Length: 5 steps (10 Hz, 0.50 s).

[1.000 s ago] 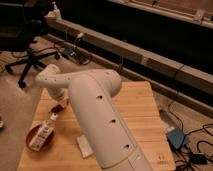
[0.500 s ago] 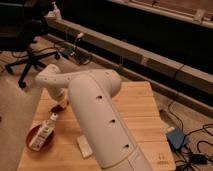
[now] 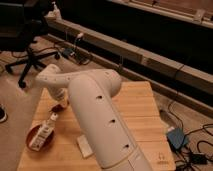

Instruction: Place the pepper on the white sponge

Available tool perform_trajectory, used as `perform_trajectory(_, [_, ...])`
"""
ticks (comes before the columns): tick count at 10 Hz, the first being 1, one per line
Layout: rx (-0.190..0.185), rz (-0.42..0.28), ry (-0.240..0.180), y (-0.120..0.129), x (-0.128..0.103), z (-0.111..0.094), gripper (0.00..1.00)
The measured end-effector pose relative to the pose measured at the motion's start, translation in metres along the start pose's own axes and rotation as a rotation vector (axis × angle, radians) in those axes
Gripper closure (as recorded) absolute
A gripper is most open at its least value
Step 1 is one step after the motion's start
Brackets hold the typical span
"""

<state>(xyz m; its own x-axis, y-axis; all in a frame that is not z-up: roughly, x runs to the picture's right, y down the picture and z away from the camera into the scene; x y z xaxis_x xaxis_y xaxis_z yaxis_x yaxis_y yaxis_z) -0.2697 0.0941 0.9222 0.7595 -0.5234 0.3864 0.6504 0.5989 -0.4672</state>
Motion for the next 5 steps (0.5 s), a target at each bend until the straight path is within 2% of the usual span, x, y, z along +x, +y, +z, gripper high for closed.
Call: perform_trajectory(5, [0.019, 0.05, 0.02, 0.003, 0.022, -0.021, 1.0])
